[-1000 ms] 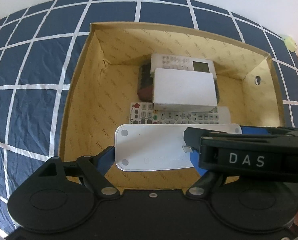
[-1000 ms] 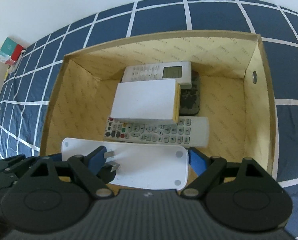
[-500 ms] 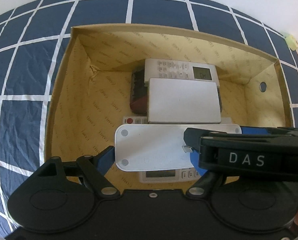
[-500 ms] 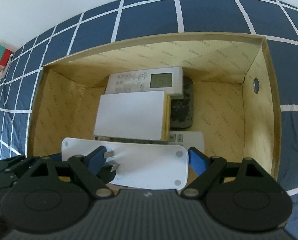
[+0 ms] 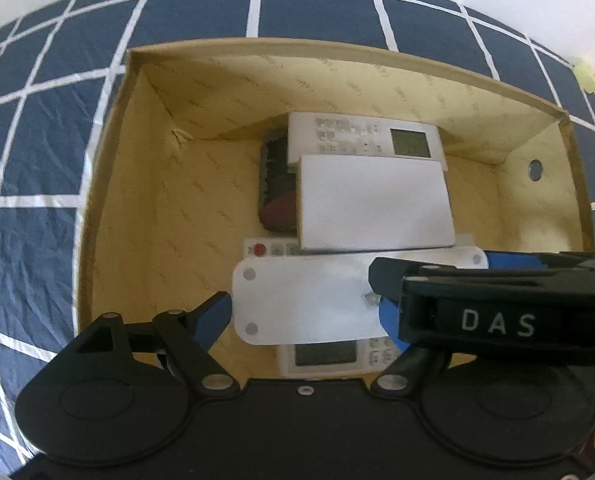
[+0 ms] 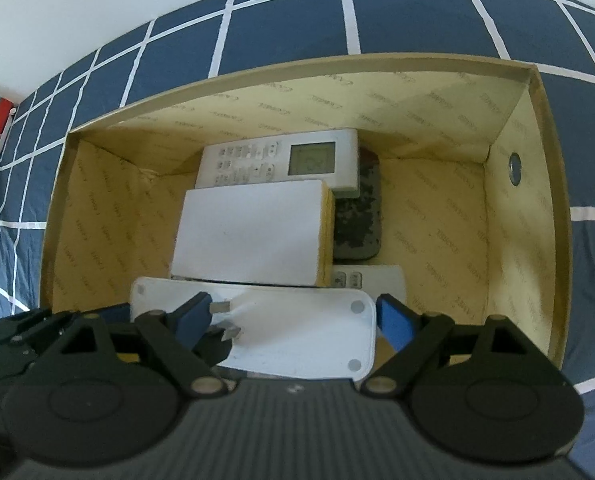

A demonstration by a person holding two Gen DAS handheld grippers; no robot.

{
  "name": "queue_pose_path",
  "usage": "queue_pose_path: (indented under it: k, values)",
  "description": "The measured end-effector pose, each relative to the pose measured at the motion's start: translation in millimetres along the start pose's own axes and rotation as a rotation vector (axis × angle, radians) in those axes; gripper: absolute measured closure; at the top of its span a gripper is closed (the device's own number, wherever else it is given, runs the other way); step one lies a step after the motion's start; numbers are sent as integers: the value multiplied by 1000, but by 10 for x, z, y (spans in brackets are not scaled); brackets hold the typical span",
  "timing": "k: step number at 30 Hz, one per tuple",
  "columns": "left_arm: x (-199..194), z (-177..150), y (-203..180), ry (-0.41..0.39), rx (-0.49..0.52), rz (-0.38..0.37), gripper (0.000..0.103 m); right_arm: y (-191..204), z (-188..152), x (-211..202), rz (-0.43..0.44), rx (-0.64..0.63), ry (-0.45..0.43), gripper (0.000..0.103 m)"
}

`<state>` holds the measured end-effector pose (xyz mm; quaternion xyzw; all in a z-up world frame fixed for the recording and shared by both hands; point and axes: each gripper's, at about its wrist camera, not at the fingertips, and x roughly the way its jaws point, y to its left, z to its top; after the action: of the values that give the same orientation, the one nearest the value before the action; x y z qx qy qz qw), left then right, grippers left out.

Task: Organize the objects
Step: 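Lower the power strip into the box onto the keypad remote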

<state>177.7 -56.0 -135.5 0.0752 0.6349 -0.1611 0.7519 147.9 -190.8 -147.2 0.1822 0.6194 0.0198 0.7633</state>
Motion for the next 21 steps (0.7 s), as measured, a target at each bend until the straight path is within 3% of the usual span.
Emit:
queue_pose_path:
  k: [10,21]
  values:
    - [-158,-55,69,-25,-28,-15,22,-5,-6,-111,-15,12,-11,14]
    - [-582,-189,115,-87,-50,14,17,-82,-111,-613,-32,40,-83,14]
